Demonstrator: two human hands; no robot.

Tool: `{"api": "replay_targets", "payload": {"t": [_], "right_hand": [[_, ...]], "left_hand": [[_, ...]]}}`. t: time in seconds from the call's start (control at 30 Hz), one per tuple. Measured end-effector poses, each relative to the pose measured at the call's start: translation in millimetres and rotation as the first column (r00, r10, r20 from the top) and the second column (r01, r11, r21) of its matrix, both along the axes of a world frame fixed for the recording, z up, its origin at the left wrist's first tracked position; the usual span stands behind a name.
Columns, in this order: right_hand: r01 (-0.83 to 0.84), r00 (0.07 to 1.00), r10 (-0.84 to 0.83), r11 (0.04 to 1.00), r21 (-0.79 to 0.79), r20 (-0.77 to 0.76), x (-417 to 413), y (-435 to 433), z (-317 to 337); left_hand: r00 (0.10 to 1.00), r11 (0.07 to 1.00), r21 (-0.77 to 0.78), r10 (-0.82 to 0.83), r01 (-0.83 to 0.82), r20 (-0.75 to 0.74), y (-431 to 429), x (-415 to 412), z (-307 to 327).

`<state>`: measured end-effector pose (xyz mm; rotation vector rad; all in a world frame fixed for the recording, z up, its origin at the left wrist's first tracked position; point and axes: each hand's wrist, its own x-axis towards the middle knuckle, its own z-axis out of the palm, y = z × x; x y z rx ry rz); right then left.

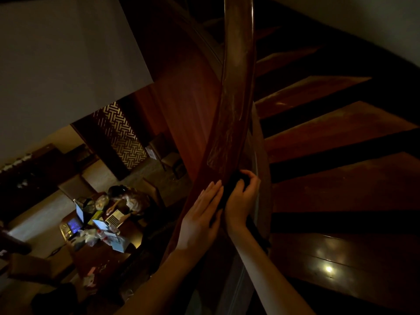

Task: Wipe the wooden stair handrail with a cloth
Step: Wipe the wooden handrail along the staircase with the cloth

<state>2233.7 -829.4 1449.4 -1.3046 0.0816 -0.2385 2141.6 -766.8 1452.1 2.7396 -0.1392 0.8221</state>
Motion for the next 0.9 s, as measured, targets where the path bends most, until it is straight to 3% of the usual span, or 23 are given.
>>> {"api": "replay_targets", "payload": {"t": [0.13, 0.33, 0.57, 0.77, 0.9], "right_hand": [[-0.051, 0.998, 0.049, 0.993, 0.103, 0.026, -19, -2, -7], [-0.105, 0.964, 0.179, 0.936, 0.336, -0.199, -19, -23, -16], [-0.162, 0.955, 0.217, 0.953, 0.258, -0.203, -16, -34, -14], [-0.094, 0.994, 0.101, 0.987, 0.131, -0.047, 52, -28, 38], [-0.098, 0.995, 0.100, 0.987, 0.130, -0.015, 91, -32, 72]], "left_hand": [[1.000, 1.000, -0.015, 0.000, 0.000, 0.022, 0, 1, -2], [0.999, 1.000, -0.025, -0.007, 0.008, 0.044, 1, 1, -3], [0.999, 1.000, -0.016, -0.010, 0.011, 0.051, 0, 4, -6], [0.998, 1.000, -0.007, -0.018, 0.018, 0.062, 0, 4, -6], [0.998, 1.000, -0.023, -0.013, 0.015, 0.068, -1, 4, -5]]}}
